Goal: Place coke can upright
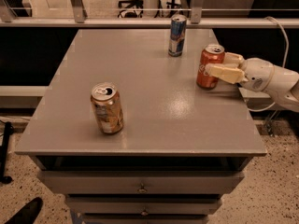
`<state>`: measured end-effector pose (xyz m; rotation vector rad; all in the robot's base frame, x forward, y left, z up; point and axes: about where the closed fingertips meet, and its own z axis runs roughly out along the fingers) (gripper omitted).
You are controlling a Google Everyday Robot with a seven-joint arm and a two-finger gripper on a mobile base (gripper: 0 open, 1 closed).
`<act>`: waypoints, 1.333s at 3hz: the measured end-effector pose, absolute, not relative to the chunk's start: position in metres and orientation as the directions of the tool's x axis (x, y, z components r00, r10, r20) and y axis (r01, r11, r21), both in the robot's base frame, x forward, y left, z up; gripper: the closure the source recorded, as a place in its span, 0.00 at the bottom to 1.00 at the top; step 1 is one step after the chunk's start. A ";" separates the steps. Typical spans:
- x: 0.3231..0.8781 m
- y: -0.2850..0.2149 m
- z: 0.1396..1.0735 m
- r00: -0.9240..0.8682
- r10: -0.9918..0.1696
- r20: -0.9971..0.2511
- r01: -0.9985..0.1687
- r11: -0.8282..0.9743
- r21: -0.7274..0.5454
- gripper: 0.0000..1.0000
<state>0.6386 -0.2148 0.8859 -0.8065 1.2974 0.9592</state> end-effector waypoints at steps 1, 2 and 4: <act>0.637 -0.219 0.881 0.004 0.115 -0.993 -0.911 0.409 0.044 0.18; 0.625 -0.233 0.877 -0.012 0.047 -0.999 -0.910 0.413 0.030 0.00; 0.609 -0.254 0.874 -0.026 -0.071 -0.997 -0.913 0.408 -0.006 0.00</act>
Offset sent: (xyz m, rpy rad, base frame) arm -0.0226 -0.0364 -0.0161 -0.1177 0.0439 -0.0201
